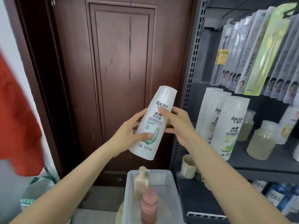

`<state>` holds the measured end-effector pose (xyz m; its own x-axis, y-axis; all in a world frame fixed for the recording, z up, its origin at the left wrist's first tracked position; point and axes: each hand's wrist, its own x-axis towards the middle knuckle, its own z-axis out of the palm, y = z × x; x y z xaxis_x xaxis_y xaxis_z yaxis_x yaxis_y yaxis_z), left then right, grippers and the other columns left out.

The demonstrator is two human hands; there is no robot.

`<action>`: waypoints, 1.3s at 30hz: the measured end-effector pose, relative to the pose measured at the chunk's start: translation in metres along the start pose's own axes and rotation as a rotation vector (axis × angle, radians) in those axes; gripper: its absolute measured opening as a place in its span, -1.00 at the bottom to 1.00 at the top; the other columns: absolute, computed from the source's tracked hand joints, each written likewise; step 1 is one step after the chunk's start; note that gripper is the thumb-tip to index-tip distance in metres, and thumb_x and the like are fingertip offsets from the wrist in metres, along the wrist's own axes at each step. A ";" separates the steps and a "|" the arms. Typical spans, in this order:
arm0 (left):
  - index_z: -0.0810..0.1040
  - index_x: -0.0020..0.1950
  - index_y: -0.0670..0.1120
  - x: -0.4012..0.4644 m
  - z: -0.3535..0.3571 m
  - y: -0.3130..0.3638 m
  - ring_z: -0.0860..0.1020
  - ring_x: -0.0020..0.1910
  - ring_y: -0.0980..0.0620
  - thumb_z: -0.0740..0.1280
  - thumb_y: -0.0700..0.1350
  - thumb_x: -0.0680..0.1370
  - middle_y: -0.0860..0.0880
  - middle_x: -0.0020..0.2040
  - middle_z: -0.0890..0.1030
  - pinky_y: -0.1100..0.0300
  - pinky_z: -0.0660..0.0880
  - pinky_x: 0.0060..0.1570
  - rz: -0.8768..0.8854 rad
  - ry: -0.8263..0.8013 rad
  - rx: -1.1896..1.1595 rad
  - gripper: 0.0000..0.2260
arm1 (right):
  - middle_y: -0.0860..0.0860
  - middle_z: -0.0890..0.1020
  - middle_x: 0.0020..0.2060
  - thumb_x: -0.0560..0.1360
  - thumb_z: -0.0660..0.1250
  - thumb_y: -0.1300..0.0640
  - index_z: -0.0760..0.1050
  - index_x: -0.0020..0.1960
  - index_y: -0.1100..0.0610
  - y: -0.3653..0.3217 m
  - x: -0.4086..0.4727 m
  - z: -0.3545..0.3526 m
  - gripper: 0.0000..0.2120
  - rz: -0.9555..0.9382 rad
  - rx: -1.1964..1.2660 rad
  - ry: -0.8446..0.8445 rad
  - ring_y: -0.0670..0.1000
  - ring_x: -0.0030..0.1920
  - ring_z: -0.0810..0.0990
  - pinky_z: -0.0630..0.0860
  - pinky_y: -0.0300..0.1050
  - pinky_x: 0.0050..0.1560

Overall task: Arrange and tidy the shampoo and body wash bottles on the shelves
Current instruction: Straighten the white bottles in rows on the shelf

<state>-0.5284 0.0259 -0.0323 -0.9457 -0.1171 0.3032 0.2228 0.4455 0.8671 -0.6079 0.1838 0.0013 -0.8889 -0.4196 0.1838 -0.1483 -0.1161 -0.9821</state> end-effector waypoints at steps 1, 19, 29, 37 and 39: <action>0.21 0.41 0.25 -0.002 -0.002 0.000 0.64 -0.02 0.07 0.47 -0.11 0.41 0.03 0.04 0.64 0.11 0.60 -0.04 -0.008 -0.006 -0.029 -0.31 | 0.05 0.69 -0.03 0.49 0.39 0.11 0.54 0.15 0.16 -0.001 -0.001 -0.002 -0.74 0.000 -0.005 -0.033 0.02 -0.08 0.70 0.65 -0.05 -0.21; 0.19 0.46 0.17 -0.006 0.017 -0.005 0.49 0.07 0.11 0.48 0.02 0.30 0.10 0.13 0.46 0.11 0.49 0.03 0.007 0.100 0.532 -0.21 | 0.07 0.65 0.02 0.46 0.42 0.08 0.49 0.21 0.18 0.009 -0.001 -0.011 -0.63 0.084 0.092 0.027 0.02 -0.05 0.67 0.66 -0.06 -0.18; 0.46 0.32 0.10 -0.015 0.011 -0.005 0.59 0.12 0.05 0.35 -0.18 0.40 0.01 0.12 0.63 0.06 0.56 0.08 -0.118 -0.155 -0.208 -0.51 | 0.05 0.66 0.02 0.46 0.38 0.02 0.55 0.14 0.17 0.012 0.007 -0.024 -0.68 0.058 0.149 -0.160 0.06 0.06 0.65 0.62 -0.01 0.02; 0.55 0.20 0.01 -0.002 0.012 0.003 0.65 -0.05 0.13 0.40 -0.12 0.48 0.05 0.01 0.67 0.24 0.59 -0.09 -0.109 -0.090 -0.055 -0.71 | 0.00 0.69 -0.09 0.37 0.50 0.00 0.55 0.06 0.12 0.007 0.007 -0.016 -0.66 0.108 0.027 0.075 -0.01 -0.09 0.68 0.62 -0.12 -0.27; 0.54 0.22 0.03 -0.001 0.007 0.002 0.65 -0.02 0.10 0.37 -0.11 0.50 0.05 0.03 0.67 0.19 0.60 -0.05 -0.115 -0.108 -0.073 -0.71 | 0.01 0.70 -0.10 0.39 0.48 -0.02 0.57 0.04 0.12 0.005 0.005 -0.020 -0.70 0.110 0.016 0.054 0.00 -0.10 0.69 0.64 -0.09 -0.27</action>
<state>-0.5282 0.0336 -0.0336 -0.9850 -0.0657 0.1597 0.1248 0.3684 0.9212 -0.6222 0.1989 -0.0034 -0.9216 -0.3815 0.0718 -0.0416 -0.0867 -0.9954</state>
